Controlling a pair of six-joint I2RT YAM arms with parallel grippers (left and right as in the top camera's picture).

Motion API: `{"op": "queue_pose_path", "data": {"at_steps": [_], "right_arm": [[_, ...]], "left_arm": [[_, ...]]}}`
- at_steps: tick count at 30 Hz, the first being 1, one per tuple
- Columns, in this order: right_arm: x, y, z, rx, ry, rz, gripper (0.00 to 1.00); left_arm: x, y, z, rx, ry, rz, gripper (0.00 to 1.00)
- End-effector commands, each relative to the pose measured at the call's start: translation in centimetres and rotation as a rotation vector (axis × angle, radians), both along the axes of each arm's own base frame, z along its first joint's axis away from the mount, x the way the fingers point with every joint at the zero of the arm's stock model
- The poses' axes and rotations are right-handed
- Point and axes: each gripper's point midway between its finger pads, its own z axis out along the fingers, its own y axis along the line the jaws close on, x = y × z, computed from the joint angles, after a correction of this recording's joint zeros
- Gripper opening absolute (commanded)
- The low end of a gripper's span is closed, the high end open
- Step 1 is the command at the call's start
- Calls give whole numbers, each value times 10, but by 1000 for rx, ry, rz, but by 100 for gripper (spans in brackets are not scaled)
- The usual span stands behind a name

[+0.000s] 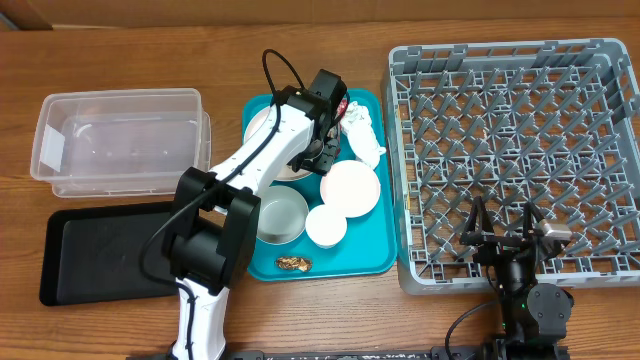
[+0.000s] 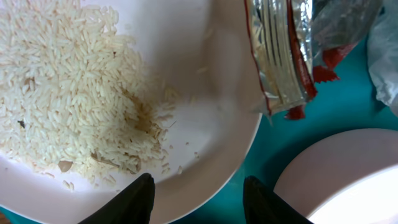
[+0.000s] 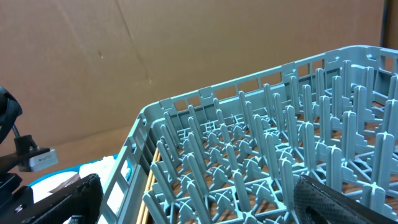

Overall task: Sort waste into correct bins and load items into the dishwasher
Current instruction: 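Close the left gripper on the white plate's edge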

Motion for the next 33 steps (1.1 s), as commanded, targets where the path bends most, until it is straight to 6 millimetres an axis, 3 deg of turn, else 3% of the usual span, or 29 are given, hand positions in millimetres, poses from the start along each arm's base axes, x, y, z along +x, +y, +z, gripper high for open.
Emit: {"op": "queue_pose_path", "data": {"at_steps": [1,16,33], "right_arm": [[0,0,-2,-3,-4,2,100],[0,0,-2,-3,-4,2,100],[0,0,-2,-3,-4,2,100]], "left_arm": [[-9,-4,-13,-11,43,-87,49],[-5,-6,-16,-20,22,-109,43],[-7,-14,-24,-15,3,-139,43]]}}
